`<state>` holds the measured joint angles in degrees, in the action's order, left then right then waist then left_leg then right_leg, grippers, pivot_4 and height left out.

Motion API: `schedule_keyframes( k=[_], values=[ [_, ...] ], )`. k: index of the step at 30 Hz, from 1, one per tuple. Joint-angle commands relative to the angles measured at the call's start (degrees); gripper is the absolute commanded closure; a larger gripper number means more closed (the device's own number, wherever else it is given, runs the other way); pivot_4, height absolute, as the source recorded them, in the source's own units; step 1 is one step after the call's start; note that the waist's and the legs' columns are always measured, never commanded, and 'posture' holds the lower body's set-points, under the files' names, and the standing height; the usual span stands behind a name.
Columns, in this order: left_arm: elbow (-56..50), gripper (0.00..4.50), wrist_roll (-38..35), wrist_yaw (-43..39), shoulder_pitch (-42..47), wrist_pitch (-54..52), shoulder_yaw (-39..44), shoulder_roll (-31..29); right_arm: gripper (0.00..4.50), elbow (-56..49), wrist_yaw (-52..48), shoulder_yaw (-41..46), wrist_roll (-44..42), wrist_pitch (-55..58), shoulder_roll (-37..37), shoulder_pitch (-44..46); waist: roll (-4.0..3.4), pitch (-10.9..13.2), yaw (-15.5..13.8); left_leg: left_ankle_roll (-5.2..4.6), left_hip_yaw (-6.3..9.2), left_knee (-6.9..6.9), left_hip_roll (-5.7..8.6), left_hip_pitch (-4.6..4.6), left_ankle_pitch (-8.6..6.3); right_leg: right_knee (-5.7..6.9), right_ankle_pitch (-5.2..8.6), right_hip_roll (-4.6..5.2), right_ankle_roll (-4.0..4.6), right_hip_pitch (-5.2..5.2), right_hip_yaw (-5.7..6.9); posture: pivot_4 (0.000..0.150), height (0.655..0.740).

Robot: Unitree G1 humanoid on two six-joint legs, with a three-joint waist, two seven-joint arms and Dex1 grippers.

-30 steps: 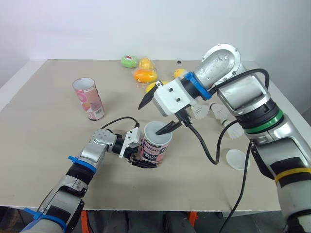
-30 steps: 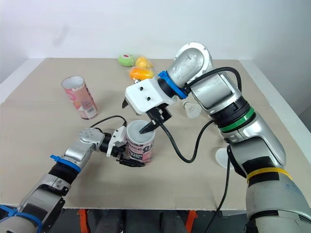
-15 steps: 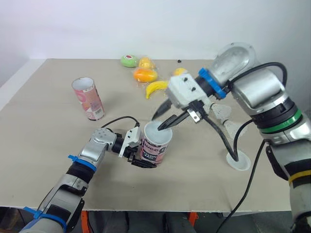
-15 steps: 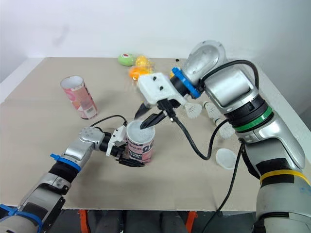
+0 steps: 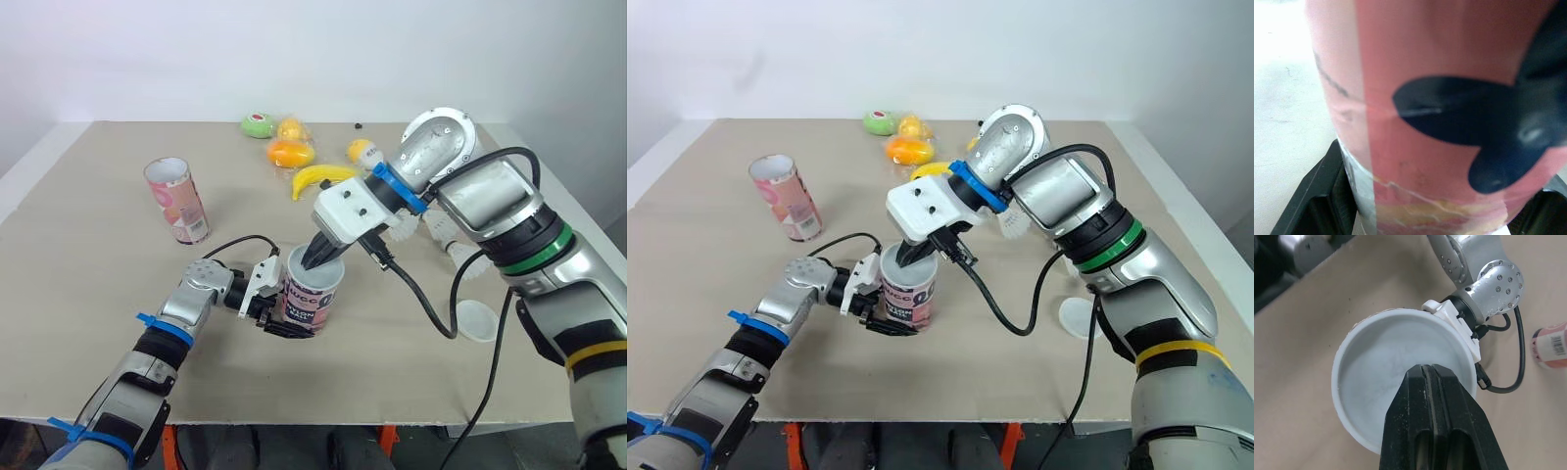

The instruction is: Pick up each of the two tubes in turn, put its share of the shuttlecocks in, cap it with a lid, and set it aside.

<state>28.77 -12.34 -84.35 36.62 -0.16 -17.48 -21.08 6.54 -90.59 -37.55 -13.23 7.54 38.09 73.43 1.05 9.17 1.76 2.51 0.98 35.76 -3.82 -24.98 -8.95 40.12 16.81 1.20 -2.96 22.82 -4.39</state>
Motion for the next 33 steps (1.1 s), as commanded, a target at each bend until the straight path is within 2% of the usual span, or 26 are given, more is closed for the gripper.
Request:
schedule_keyframes(
  k=[1,4,6,9,12,13,14,17,18,23,24,26,27,33],
  values=[
    [1.96,1.15,3.32,0.70,-1.65,-1.65,-1.99,-0.80,4.46,1.66,-1.91,-4.98,4.69,-1.69,-1.05,-2.97,0.09,-0.15,0.16,0.00,0.00,0.00,0.00,0.03,0.00,0.00,0.00,0.00,0.01,-0.02,0.00,0.150,0.6917],
    [1.68,1.15,3.16,0.81,-1.75,-1.72,-1.96,-0.78,4.46,2.96,-1.91,0.63,1.16,0.72,-1.95,-1.46,0.21,-0.24,0.36,0.05,-0.02,-0.04,0.00,0.57,-0.03,-0.03,0.04,0.06,0.08,-0.34,0.00,0.150,0.6917],
    [1.55,1.15,3.08,0.89,-1.81,-1.75,-1.88,-0.68,4.46,3.80,-1.63,5.77,-1.18,3.13,-2.27,-0.48,0.20,-0.22,0.45,0.05,-0.03,-0.05,0.00,0.56,-0.03,-0.03,0.04,0.08,0.09,-0.37,0.00,0.150,0.6917],
    [1.51,1.15,3.08,0.99,-1.88,-1.55,-1.81,-0.51,3.67,3.32,-0.88,12.95,-5.49,8.01,-0.52,0.63,0.17,-0.18,0.40,0.02,-0.02,-0.05,0.01,0.21,-0.01,-0.02,0.01,0.08,0.09,-0.27,0.00,0.150,0.6917],
    [1.37,1.15,2.97,1.06,-2.04,-1.35,-1.72,-0.44,2.40,-0.18,-0.52,18.90,-9.03,12.57,3.32,-1.29,0.17,-0.16,-0.16,0.01,0.06,-0.02,0.06,-0.30,0.00,-0.02,-0.26,0.06,0.03,0.12,0.00,0.150,0.6917],
    [1.34,1.15,2.93,1.07,-2.09,-1.28,-1.70,-0.44,1.85,-1.74,-0.32,20.80,-9.89,13.72,5.13,-2.77,0.18,-0.16,-0.32,0.04,0.07,-0.02,0.08,-0.33,-0.01,-0.03,-0.21,0.07,0.02,0.13,0.00,0.150,0.6917],
    [1.26,1.15,2.90,1.04,-2.17,-1.24,-1.68,-0.50,1.51,-3.39,0.08,22.35,-10.62,15.14,6.60,-4.22,0.21,-0.18,-0.53,0.07,0.07,-0.06,0.08,-0.33,-0.05,-0.08,-0.16,0.07,0.02,0.13,0.00,0.150,0.6917],
    [1.24,1.15,2.73,0.98,-2.27,-0.96,-1.54,-0.50,0.10,-11.49,2.82,29.19,-15.13,20.95,11.87,-12.27,0.22,-0.16,-0.55,0.11,0.12,-0.15,0.11,-0.33,-0.16,-0.12,0.01,0.07,0.05,0.08,0.03,0.150,0.6917],
    [1.20,1.15,2.63,0.95,-2.31,-0.88,-1.43,-0.50,0.04,-13.74,3.58,30.61,-16.22,22.38,12.87,-14.41,0.17,-0.14,-0.54,0.13,0.09,-0.15,0.11,-0.31,-0.18,-0.11,0.03,0.08,0.05,0.09,0.02,0.150,0.6917],
    [0.35,1.15,0.83,1.30,-2.39,-0.79,0.21,0.68,0.04,-26.55,13.80,38.68,-18.34,28.79,16.38,-36.37,0.14,-0.13,-0.51,0.12,0.13,-0.16,0.10,-0.24,-0.17,-0.09,0.20,0.06,-0.28,0.04,0.03,0.150,0.6917],
    [0.16,0.60,0.54,1.36,-2.43,-0.62,0.60,0.88,0.00,-28.08,15.90,39.57,-17.98,29.12,16.18,-39.89,0.10,-0.11,-0.45,0.12,0.10,-0.12,0.10,-0.22,-0.17,-0.09,0.18,0.08,-0.30,0.02,0.02,0.150,0.6917],
    [0.00,0.21,0.21,1.24,-2.44,-0.73,1.20,0.89,0.00,-31.08,20.45,40.77,-17.60,29.79,14.94,-46.19,0.09,-0.08,-0.39,0.12,0.01,-0.07,0.11,-0.23,-0.16,-0.10,0.16,0.11,-0.27,0.05,-0.06,0.150,0.6917],
    [0.08,0.04,0.23,1.08,-2.37,-0.76,1.36,0.71,0.00,-32.44,22.62,41.25,-17.72,29.85,13.93,-48.71,0.11,-0.07,-0.38,0.12,-0.01,-0.02,0.12,-0.25,-0.16,-0.10,0.15,0.12,-0.27,0.07,-0.09,0.150,0.6917],
    [1.45,0.04,-1.56,0.34,-0.52,-1.12,4.12,0.30,0.00,-37.25,31.44,40.21,-20.06,32.00,7.77,-54.07,0.18,0.00,-0.20,0.11,0.00,0.03,0.11,-0.26,-0.14,-0.10,0.11,0.07,-0.28,0.06,-0.12,0.150,0.6917]
  ],
)
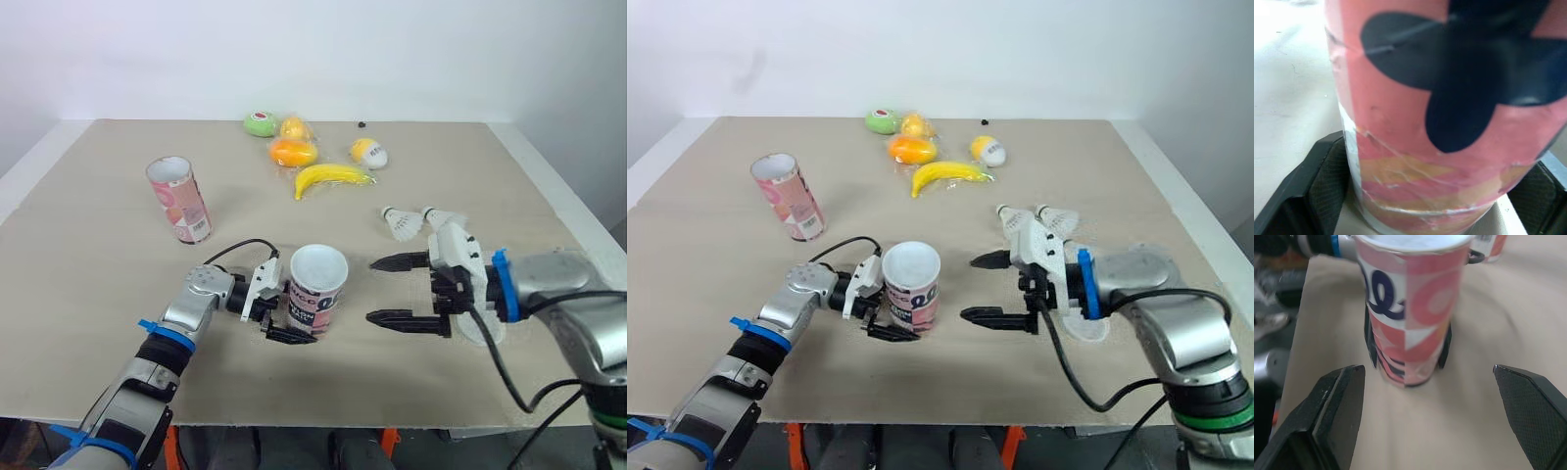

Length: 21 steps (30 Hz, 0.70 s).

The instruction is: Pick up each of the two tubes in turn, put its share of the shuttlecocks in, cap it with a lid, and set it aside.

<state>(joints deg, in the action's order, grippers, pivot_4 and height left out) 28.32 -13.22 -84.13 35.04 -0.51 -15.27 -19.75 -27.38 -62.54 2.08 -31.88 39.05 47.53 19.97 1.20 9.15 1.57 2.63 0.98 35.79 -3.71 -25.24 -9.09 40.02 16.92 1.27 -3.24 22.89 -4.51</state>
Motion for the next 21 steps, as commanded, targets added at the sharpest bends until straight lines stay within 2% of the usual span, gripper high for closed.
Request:
schedule_keyframes(
  k=[1,4,13,16,21],
  values=[
    [2.18,0.04,-0.77,0.28,1.40,-0.52,2.28,-1.04,0.00,-3.59,4.03,0.03,-1.37,0.54,-2.14,-0.88,0.06,0.04,-0.02,0.00,0.02,-0.01,0.00,-0.01,0.00,0.00,0.00,-0.01,0.00,0.00,0.01,0.150,0.6917],
    [2.04,0.04,-0.12,-0.10,1.34,0.73,2.48,-2.10,0.00,-4.15,5.10,-1.20,-2.12,1.05,-3.45,-1.08,0.09,0.13,0.00,0.00,0.04,-0.01,0.00,-0.08,0.00,0.00,-0.05,-0.02,-0.12,0.04,0.02,0.150,0.6917],
    [-2.19,0.04,-1.32,-3.89,-1.34,0.01,4.84,-11.13,0.00,-2.01,4.66,-6.16,-1.17,-1.44,-5.76,1.02,0.21,0.28,0.12,-0.01,0.09,-0.27,-0.02,-0.11,-0.01,-0.01,0.09,-0.07,-0.02,0.14,0.05,0.150,0.6917],
    [-6.81,0.04,-4.65,-4.05,-2.21,-2.63,8.17,-14.02,0.00,0.20,3.91,-8.30,0.15,-3.23,-6.78,2.66,0.23,0.51,0.15,0.00,0.11,-0.27,-0.03,-0.12,-0.01,0.00,0.10,-0.06,-0.03,0.15,0.08,0.150,0.6917],
    [-19.76,0.04,-15.97,-1.37,-3.51,-15.94,15.17,-16.73,0.00,4.56,3.00,-10.79,2.52,-6.35,-8.86,5.11,0.52,1.07,0.08,0.01,0.16,-0.19,-0.06,-0.29,0.00,0.00,0.07,-0.05,-0.04,0.22,0.15,0.150,0.6917]
  ],
)
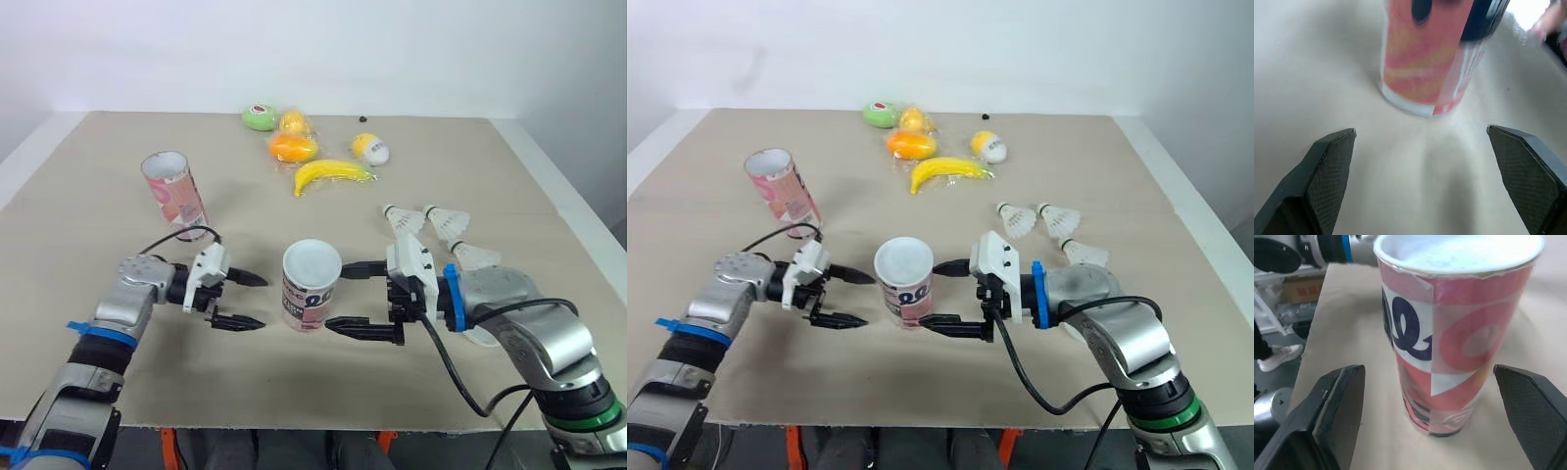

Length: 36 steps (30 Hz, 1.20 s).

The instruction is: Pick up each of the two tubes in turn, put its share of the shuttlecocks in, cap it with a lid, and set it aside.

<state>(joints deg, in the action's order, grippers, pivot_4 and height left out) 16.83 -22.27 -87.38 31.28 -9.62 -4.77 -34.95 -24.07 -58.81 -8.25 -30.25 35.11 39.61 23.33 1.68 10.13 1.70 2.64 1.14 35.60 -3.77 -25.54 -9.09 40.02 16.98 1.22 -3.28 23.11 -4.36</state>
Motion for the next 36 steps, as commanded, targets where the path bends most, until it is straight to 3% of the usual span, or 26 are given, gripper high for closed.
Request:
schedule_keyframes(
  k=[1,8,17,20,21,23,27,32,36],
  values=[
    [-11.41,0.04,-8.55,2.63,-0.59,-9.18,5.61,-2.36,0.00,2.30,-1.03,-1.16,1.34,-3.15,-1.68,2.34,0.02,0.09,-0.09,0.00,0.03,0.02,0.01,-0.07,0.00,-0.01,0.01,0.03,-0.01,0.00,0.04,0.150,0.6917],
    [-21.68,0.04,-11.34,6.06,-5.73,-14.69,7.30,-5.74,0.00,7.70,-2.74,-3.93,3.61,-6.74,-5.26,4.95,-0.04,0.20,0.02,0.02,0.04,-0.02,0.03,-0.08,-0.01,-0.02,0.02,0.03,0.04,0.03,0.04,0.150,0.6917],
    [-22.56,0.04,-10.18,5.80,-8.92,-13.40,6.82,-8.53,0.00,12.36,-5.29,-6.02,4.95,-9.31,-9.51,8.03,-0.03,0.24,-0.02,0.07,0.04,0.06,0.01,-0.08,0.02,0.00,-0.04,0.03,0.00,0.03,0.07,0.150,0.6917],
    [-22.43,0.00,-10.25,5.53,-9.34,-12.94,6.70,-8.59,0.80,12.24,-5.76,-5.91,4.75,-8.97,-9.92,8.13,-0.03,0.24,-0.05,0.07,0.05,0.05,0.01,-0.09,0.02,0.00,-0.05,0.03,0.05,0.03,0.07,0.150,0.6917],
    [-22.30,0.00,-10.17,5.41,-9.39,-12.68,6.53,-8.54,1.26,12.11,-5.72,-5.76,4.67,-8.81,-10.02,8.11,-0.03,0.24,-0.05,0.07,0.05,0.04,0.01,-0.09,0.02,0.00,-0.05,0.02,0.06,0.03,0.07,0.150,0.6917],
    [-22.01,0.00,-9.84,5.22,-9.38,-11.91,6.14,-8.31,1.61,11.60,-5.36,-5.19,4.28,-8.31,-10.06,8.01,-0.03,0.24,-0.05,0.07,0.05,0.04,0.01,-0.09,0.02,0.00,-0.04,0.02,0.06,0.03,0.07,0.150,0.6917],
    [-21.64,0.00,-9.86,5.10,-8.93,-11.42,5.53,-7.69,1.61,10.37,-4.80,-3.77,3.14,-7.19,-9.54,7.76,-0.03,0.24,-0.06,0.07,0.05,0.05,0.01,-0.09,0.02,0.01,-0.05,0.02,0.06,0.03,0.07,0.150,0.6917],
    [-19.93,0.00,-12.00,8.58,-1.54,-15.02,3.52,-0.90,1.61,6.61,-1.78,8.91,-4.78,-3.60,-6.06,7.02,-0.05,0.27,-0.85,0.07,0.12,0.23,0.03,-0.26,0.02,0.01,-0.09,0.05,-0.01,0.04,0.16,0.150,0.6917],
    [-18.74,0.00,-12.14,10.01,4.10,-17.32,1.42,3.40,1.61,14.19,5.76,23.11,-5.13,-3.93,-0.65,8.87,-0.05,0.27,-0.78,0.07,0.19,0.59,0.10,-0.53,0.02,-0.03,-0.20,0.11,-0.20,0.06,0.21,0.150,0.6917]
  ],
)
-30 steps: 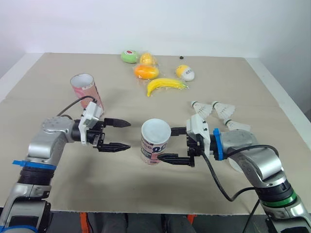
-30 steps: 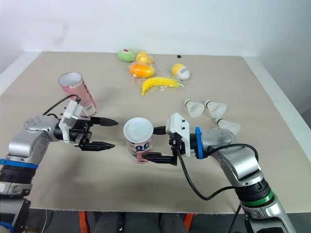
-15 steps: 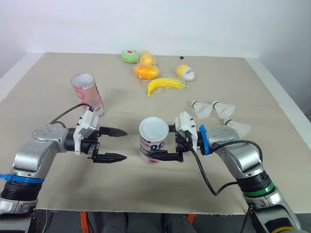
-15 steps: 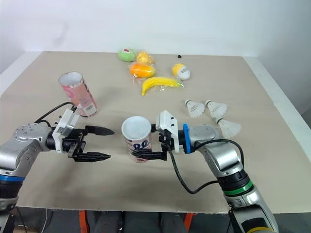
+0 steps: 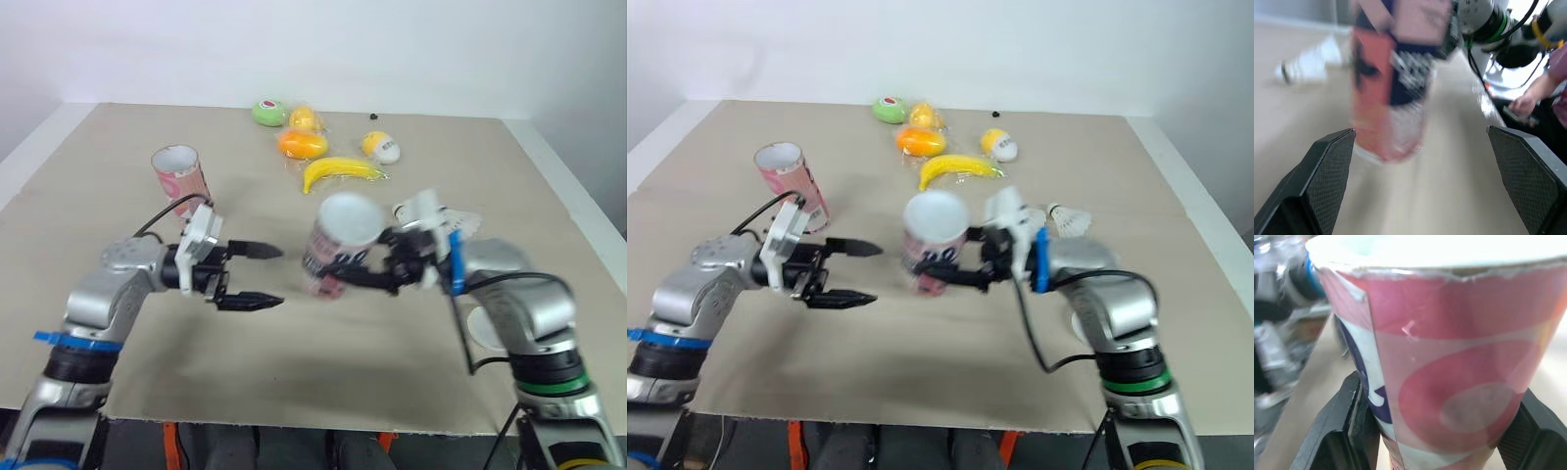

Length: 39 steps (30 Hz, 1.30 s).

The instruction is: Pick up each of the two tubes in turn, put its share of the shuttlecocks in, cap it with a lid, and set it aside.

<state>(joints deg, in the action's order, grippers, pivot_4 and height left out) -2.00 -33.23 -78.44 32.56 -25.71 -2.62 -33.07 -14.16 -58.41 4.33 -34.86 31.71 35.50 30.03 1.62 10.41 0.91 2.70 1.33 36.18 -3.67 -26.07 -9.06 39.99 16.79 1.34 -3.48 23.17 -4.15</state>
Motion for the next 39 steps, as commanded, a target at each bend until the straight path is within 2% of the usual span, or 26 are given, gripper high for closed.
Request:
schedule_keyframes(
  k=[1,7,11,16,18,21,22,23,24,26,34,39],
  values=[
    [0.64,0.00,-0.93,1.69,4.30,-1.46,-1.31,2.94,1.61,9.24,8.91,14.36,1.39,-0.70,6.26,3.16,0.00,0.00,0.07,0.00,0.00,0.05,0.03,-0.01,0.00,-0.01,-0.03,0.02,-0.01,-0.01,0.00,0.150,0.6917],
    [2.25,0.00,-0.29,4.39,7.85,-2.36,-3.34,8.31,1.61,28.13,23.10,24.85,10.07,-2.98,16.66,3.57,-0.06,0.00,0.22,-0.07,-0.04,0.08,0.08,-0.01,-0.02,0.00,-0.19,0.03,0.25,0.01,-0.08,0.150,0.6917],
    [3.71,0.00,1.50,4.63,7.89,-0.71,-5.11,10.25,1.61,37.29,29.58,30.13,12.56,-4.42,18.79,0.97,-0.17,-0.01,0.58,-0.16,-0.13,-0.06,0.09,0.01,-0.08,0.01,-0.13,0.02,0.28,0.07,-0.18,0.150,0.6917],
    [4.60,0.00,1.21,4.04,7.89,-1.03,-4.99,10.10,1.61,35.87,31.30,30.36,11.39,-3.15,13.46,-4.60,-0.42,-0.01,1.37,-0.17,-0.17,-0.10,0.10,0.09,-0.08,0.02,-0.14,-0.02,0.27,0.06,-0.26,0.150,0.6917],
    [4.65,0.00,1.15,4.09,8.08,-1.09,-4.82,10.04,1.61,36.20,32.36,31.05,11.40,-3.20,12.54,-5.12,-0.74,0.03,1.58,-0.11,-0.21,-0.04,0.13,0.07,-0.04,0.03,-0.20,0.02,0.15,0.06,-0.31,0.150,0.6917],
    [4.43,0.00,0.79,4.60,8.22,-1.43,-4.31,10.08,1.61,38.00,33.86,31.77,11.70,-3.32,12.37,-5.61,-0.74,0.02,1.63,-0.12,-0.26,0.04,0.16,0.09,-0.03,0.03,-0.23,0.04,0.02,0.01,-0.38,0.150,0.6917],
    [4.13,0.00,0.52,4.77,8.11,-1.74,-4.12,10.03,0.99,38.46,33.66,31.78,11.54,-3.13,12.43,-6.00,-0.75,0.02,1.63,-0.16,-0.25,0.14,0.16,0.07,0.03,0.02,-0.21,0.03,-0.24,0.00,-0.39,0.150,0.6917],
    [3.78,0.00,0.19,4.94,7.95,-2.08,-3.92,9.99,0.99,38.55,33.42,31.72,11.34,-3.12,12.44,-6.32,-0.74,0.02,1.64,-0.18,-0.25,0.17,0.17,0.07,0.04,0.02,-0.23,0.04,-0.26,-0.01,-0.40,0.150,0.6917],
    [3.58,0.00,-0.01,5.10,7.84,-2.24,-3.79,9.99,0.43,38.52,33.37,31.70,11.17,-3.08,12.46,-6.48,-0.74,0.02,1.64,-0.19,-0.24,0.17,0.17,0.08,0.05,0.02,-0.23,0.03,-0.27,-0.03,-0.40,0.150,0.6917],
    [3.26,0.00,-0.26,5.35,7.67,-2.43,-3.68,10.02,0.06,37.75,32.68,31.63,10.54,-2.83,12.54,-6.88,-0.75,0.02,1.64,-0.21,-0.24,0.18,0.17,0.07,0.07,0.02,-0.25,0.03,-0.30,-0.03,-0.40,0.150,0.6917],
    [3.01,0.00,-1.02,6.00,7.75,-2.64,-3.75,10.26,0.06,35.26,29.79,29.12,10.77,-0.03,14.29,-9.04,-0.76,0.02,1.63,-0.21,-0.24,0.17,0.18,0.07,0.08,0.02,-0.26,0.03,-0.28,-0.03,-0.42,0.150,0.6917],
    [3.83,0.00,-1.11,5.95,8.16,-2.22,-3.80,10.59,0.06,33.88,26.06,25.93,13.08,-0.88,15.54,-14.37,-0.76,0.02,1.63,-0.22,-0.24,0.17,0.20,0.07,0.08,0.02,-0.24,0.03,-0.29,-0.03,-0.43,0.150,0.6917]
  ],
)
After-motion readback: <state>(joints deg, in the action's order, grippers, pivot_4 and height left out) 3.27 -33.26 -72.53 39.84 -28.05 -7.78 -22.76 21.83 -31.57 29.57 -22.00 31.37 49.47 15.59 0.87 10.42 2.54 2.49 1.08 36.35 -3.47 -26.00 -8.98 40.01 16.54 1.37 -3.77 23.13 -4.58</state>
